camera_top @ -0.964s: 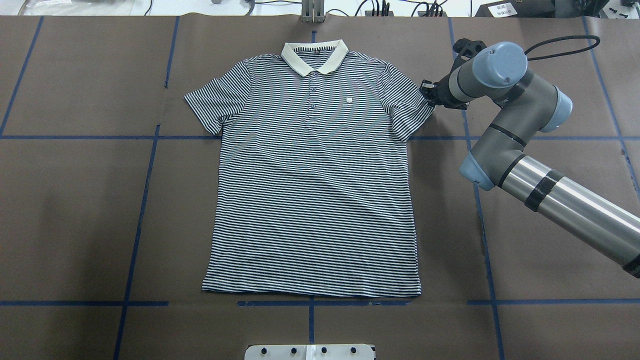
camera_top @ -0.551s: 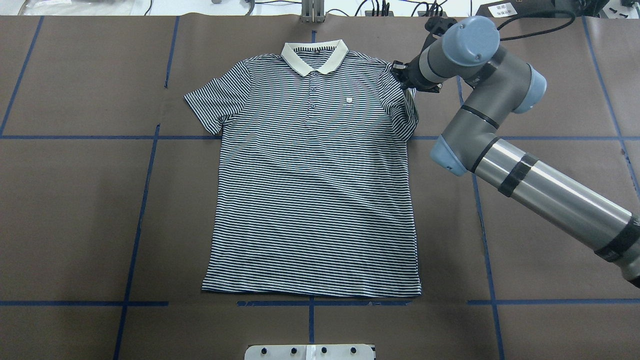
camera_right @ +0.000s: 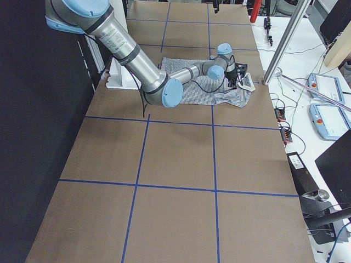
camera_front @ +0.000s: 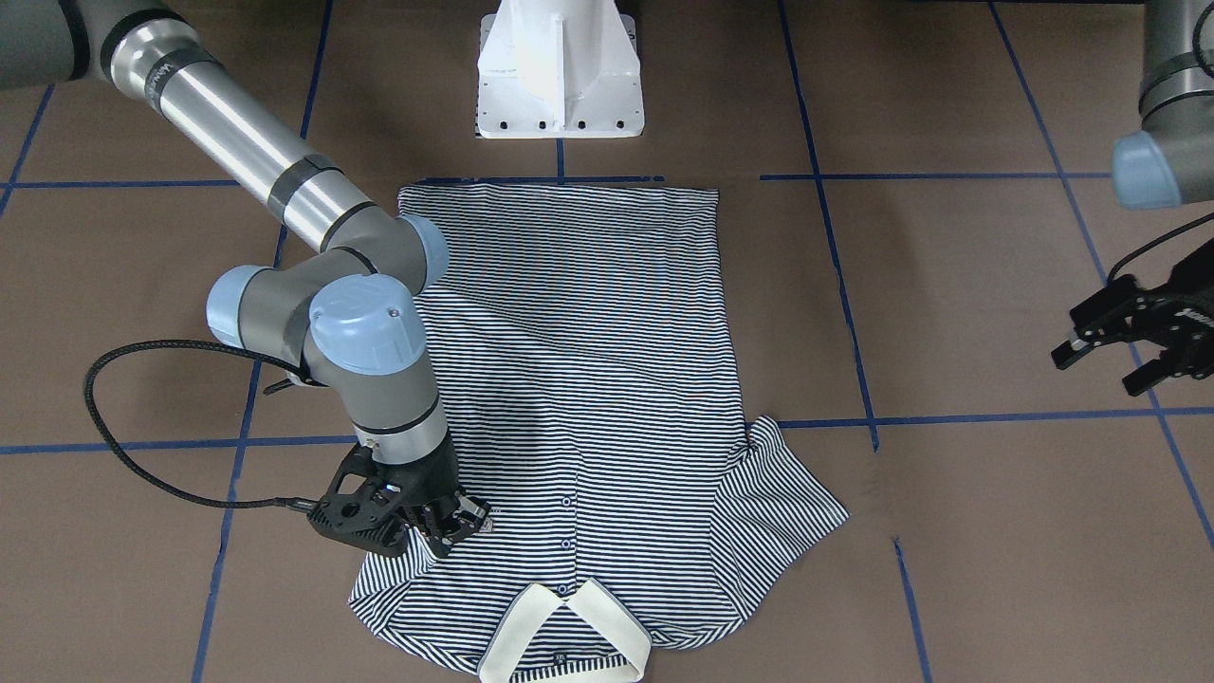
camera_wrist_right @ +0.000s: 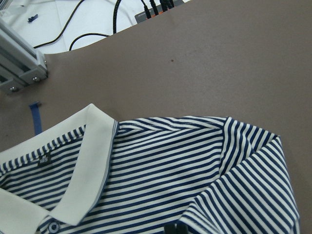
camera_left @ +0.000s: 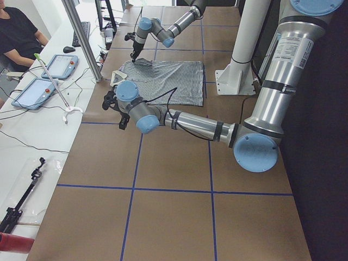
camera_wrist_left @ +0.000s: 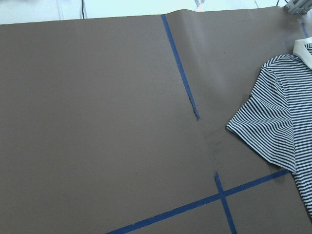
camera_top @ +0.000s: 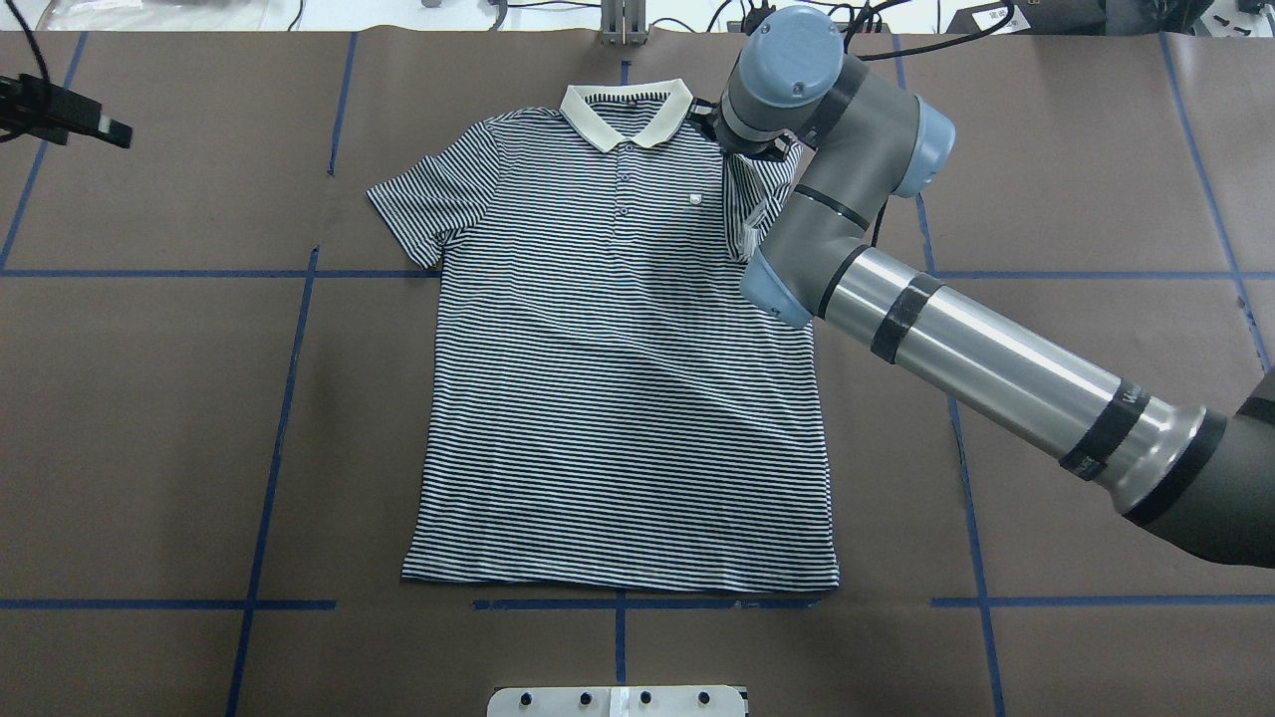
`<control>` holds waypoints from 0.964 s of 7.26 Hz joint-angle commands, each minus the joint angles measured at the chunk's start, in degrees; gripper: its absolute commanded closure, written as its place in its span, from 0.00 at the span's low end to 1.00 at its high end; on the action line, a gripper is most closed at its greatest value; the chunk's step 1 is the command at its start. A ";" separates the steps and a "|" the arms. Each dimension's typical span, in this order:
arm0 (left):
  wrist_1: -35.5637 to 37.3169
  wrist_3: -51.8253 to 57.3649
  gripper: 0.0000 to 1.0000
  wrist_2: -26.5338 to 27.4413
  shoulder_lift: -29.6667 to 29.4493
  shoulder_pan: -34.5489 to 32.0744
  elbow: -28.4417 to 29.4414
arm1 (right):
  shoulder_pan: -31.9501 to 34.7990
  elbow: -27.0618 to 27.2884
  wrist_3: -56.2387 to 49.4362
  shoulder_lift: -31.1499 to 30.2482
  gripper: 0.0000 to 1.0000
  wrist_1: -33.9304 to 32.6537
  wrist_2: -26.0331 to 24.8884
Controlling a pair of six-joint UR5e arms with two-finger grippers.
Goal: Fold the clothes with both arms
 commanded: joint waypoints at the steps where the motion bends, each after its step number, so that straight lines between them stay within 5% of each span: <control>1: -0.13 -6.62 0.02 8.20 -4.43 7.31 1.43 | -2.58 -2.01 0.00 1.37 1.00 0.00 -3.97; 2: -0.04 -6.80 0.02 9.44 -8.10 8.37 5.71 | -2.59 -2.18 -0.08 1.54 0.01 0.00 -4.32; 3: -0.13 -6.97 0.02 11.89 -13.10 10.47 12.01 | -2.59 -1.57 -0.08 1.54 0.00 0.00 -4.41; 5: -4.49 -18.36 0.25 24.70 -16.57 16.52 16.54 | -1.45 3.67 -0.17 0.41 0.00 0.00 -1.71; 7: -5.40 -18.40 0.30 27.19 -20.95 17.60 23.73 | 3.36 14.72 -0.61 -8.08 0.00 0.18 7.58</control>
